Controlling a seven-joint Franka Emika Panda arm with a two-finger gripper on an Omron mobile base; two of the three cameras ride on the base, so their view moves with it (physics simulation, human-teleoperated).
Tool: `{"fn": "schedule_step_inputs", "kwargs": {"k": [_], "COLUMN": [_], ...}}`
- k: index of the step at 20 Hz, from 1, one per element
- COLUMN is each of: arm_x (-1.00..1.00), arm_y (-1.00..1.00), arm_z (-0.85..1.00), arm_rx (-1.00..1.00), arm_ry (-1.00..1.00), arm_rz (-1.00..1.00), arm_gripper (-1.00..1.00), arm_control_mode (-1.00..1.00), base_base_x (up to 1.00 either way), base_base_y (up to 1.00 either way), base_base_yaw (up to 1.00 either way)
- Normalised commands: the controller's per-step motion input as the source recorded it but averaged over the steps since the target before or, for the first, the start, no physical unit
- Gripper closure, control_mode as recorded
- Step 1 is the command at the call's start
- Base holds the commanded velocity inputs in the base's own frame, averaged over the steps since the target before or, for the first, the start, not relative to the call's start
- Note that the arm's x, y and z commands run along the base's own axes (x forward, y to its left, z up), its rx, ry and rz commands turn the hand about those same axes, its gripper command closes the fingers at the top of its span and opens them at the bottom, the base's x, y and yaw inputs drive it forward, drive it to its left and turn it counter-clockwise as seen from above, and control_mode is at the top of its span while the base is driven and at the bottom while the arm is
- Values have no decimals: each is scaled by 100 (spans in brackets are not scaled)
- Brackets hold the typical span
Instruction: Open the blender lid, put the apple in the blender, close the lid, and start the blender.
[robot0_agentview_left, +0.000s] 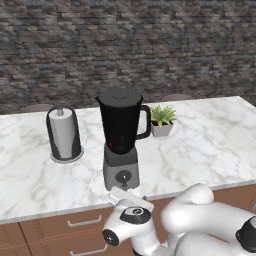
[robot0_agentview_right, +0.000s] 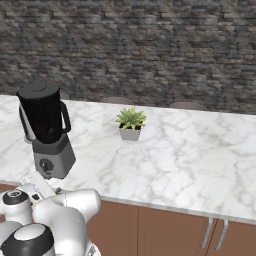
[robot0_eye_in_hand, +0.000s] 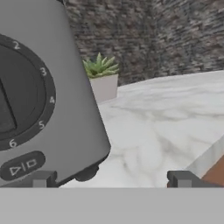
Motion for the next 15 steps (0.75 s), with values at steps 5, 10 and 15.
{"fn": "schedule_step_inputs", "kwargs": {"k": [5,10,15], "arm_x": [18,29,32], "arm_y": [31,13,0], "arm_z": [-7,0,0], "arm_rx": [-5,-3,-4], "arm_ry": [0,0,-1], "arm_rz": [5,1,0], "arm_gripper": [-100,-100,-100], "arm_control_mode": [-100,-100,-100], "base_base_x": [0,0,0], "base_base_y": [0,0,0], "base_base_yaw": [0,0,0]}}
